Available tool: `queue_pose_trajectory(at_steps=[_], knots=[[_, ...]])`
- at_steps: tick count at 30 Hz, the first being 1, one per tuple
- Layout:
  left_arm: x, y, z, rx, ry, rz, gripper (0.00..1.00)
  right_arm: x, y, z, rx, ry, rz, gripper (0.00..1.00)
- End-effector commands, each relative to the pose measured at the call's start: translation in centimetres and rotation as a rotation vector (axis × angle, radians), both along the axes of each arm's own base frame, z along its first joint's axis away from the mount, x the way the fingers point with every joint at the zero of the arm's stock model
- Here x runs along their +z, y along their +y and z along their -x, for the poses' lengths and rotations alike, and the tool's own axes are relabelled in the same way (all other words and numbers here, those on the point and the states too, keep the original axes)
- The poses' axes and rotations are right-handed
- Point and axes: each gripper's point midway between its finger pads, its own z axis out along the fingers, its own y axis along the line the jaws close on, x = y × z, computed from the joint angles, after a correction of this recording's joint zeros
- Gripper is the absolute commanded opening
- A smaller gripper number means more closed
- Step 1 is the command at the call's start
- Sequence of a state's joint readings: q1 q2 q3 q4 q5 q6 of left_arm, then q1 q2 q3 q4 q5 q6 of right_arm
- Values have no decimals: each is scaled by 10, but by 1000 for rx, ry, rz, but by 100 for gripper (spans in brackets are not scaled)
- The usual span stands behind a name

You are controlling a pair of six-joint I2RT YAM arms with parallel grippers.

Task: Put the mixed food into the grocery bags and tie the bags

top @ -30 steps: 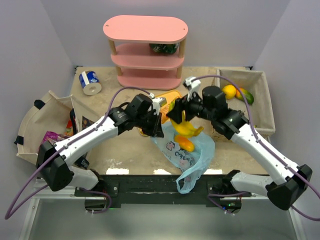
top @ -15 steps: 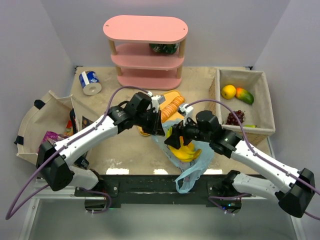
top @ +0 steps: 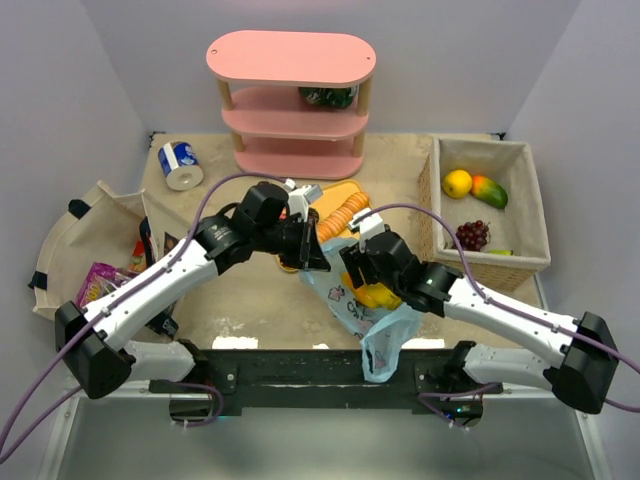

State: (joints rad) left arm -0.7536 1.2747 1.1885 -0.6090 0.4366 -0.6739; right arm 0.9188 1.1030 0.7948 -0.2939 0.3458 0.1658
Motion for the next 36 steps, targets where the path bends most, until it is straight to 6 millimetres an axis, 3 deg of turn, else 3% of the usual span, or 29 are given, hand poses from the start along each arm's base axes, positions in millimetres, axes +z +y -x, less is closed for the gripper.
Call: queue_pose_trajectory(at_steps=[1, 7, 8, 9, 12, 13, 14, 18, 22, 26, 27, 28, 29, 31, 34, 36], knots=[[51, -5, 9, -27, -27, 127, 0, -22, -27, -15, -137, -42, 140, 5], [76, 1, 8, 13, -58, 174, 0, -46, -22, -14, -158, 36, 177, 11], [77, 3, 5, 21, -70, 175, 0, -46, -21, -16, -163, 41, 178, 18], [78, 4, 3, 29, -81, 175, 0, -47, -21, -15, -168, 53, 185, 37], [59, 10, -1, 35, -59, 132, 0, -42, -14, -13, -140, 68, 166, 61], [53, 10, -2, 29, -56, 117, 0, -35, -13, -12, -129, 60, 148, 81], [47, 10, -2, 21, -49, 107, 0, -27, -9, -13, -119, 53, 129, 87], [32, 9, -9, 11, -63, 52, 0, 2, 5, -2, 10, 49, 70, 91], [23, 10, -23, 26, -93, 4, 0, 45, 20, 13, 128, 26, -44, 91], [27, 9, -35, 31, -144, -20, 0, 86, 25, 17, 148, 0, -125, 93], [33, 9, -39, 41, -174, -14, 0, 88, 23, 16, 119, 10, -132, 94], [35, 9, -42, 40, -197, -15, 9, 99, 21, 12, 95, -7, -143, 95], [38, 9, -43, 37, -216, -14, 34, 103, 19, 7, 64, -20, -141, 96], [48, 12, -48, 32, -280, -21, 67, 117, 19, -1, 20, -42, -169, 97], [69, 26, -61, 56, -379, -50, 86, 140, 16, -12, -29, -73, -237, 99], [91, 39, -69, 86, -441, -52, 91, 147, 15, -18, -39, -67, -279, 99]])
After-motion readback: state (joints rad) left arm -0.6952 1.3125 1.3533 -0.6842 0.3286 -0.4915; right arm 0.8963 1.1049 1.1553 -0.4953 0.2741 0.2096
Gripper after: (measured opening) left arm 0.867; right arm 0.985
